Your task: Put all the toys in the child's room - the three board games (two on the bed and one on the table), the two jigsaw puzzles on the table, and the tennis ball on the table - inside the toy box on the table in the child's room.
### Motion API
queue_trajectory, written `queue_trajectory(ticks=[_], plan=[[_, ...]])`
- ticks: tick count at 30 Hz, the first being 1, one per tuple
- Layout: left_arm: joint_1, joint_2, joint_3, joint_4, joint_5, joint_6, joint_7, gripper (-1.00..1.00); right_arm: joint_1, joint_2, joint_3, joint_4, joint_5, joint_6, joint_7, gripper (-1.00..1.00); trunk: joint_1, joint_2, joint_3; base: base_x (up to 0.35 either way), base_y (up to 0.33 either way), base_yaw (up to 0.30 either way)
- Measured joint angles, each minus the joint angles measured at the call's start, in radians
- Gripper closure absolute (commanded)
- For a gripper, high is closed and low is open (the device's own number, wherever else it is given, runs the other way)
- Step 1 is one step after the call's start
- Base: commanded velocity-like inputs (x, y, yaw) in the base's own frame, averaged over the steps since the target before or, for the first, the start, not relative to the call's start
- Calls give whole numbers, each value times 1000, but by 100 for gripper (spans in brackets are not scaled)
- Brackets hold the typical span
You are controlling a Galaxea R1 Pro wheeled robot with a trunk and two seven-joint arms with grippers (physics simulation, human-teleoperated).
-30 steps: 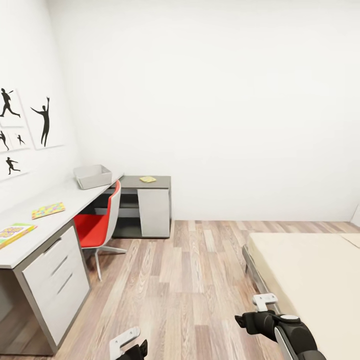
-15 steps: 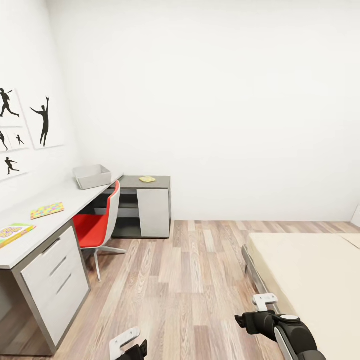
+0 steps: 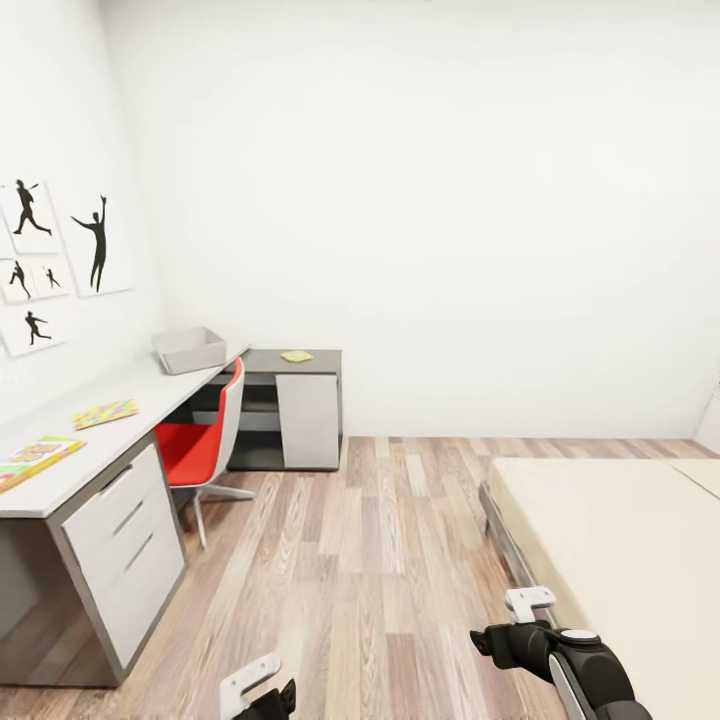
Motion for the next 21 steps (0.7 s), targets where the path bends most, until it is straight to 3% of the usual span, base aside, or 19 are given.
queue_trajectory(ticks=[9, 21], plan=[[-1, 0, 0, 0, 1, 0, 0, -100, 0, 0, 0, 0, 0, 0, 0, -100, 0, 0, 0, -124, 0, 0], [-2, 0, 0, 0, 1, -2, 0, -100, 0, 0, 0, 0, 0, 0, -1, -100, 0, 0, 0, -30, 0, 0]])
